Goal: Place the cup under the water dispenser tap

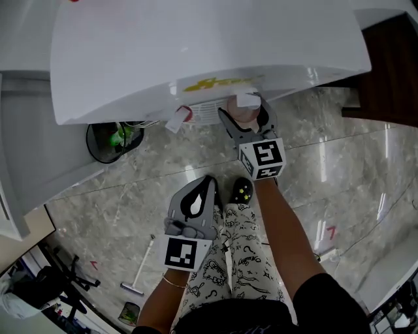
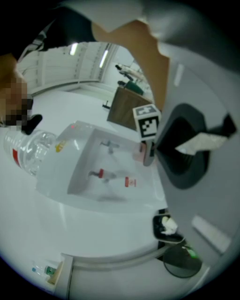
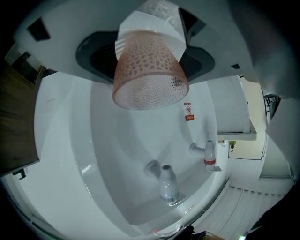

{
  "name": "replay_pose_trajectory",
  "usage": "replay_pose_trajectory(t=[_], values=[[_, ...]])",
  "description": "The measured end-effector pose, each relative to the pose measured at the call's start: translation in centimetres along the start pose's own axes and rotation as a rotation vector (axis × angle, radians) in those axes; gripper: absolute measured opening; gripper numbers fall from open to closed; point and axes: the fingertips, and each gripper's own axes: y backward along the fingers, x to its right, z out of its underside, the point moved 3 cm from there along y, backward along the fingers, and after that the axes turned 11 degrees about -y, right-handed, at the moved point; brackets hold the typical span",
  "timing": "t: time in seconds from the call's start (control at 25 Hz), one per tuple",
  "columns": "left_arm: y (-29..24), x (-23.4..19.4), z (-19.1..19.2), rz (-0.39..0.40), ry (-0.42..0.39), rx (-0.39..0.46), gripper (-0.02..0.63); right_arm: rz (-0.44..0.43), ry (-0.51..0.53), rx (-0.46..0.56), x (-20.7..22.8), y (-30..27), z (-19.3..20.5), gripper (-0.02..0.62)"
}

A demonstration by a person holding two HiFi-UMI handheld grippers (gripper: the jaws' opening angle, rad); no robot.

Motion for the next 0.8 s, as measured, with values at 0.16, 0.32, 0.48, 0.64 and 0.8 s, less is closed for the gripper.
replay_pose_trajectory(t=[0.16,0.32,0.48,0.64,0.8], values=[[-0.3,0.7,-0.2,0.009,0.013,-0.006,-0.003,-0.007,-0.007,-0.014,-0.1,0.0,0.1,0.360],[-0.5,1.3,-0.3,0.016,0.024,-0.006,-0.003,-0.032,-0.064,-0.037,-0.1,-0.3,0.5,0.365],[-0.5,2.1,-0.4,0.042,0.006,-0.014,-0.003,0.024,-0.088,-0.139,0.8,-0.4,2.6,0.364],[-0.2,2.2,-0.2,0.040,0.010,-0.025,-0.003,0.036,-0.116,-0.160,1.4,0.5,3.8,0.364],[-0.1,2.1,0.1,0.029,0.021,-0.030,-0.003,0.039,-0.177,-0.138,1.0,3.0,4.0,0.364]])
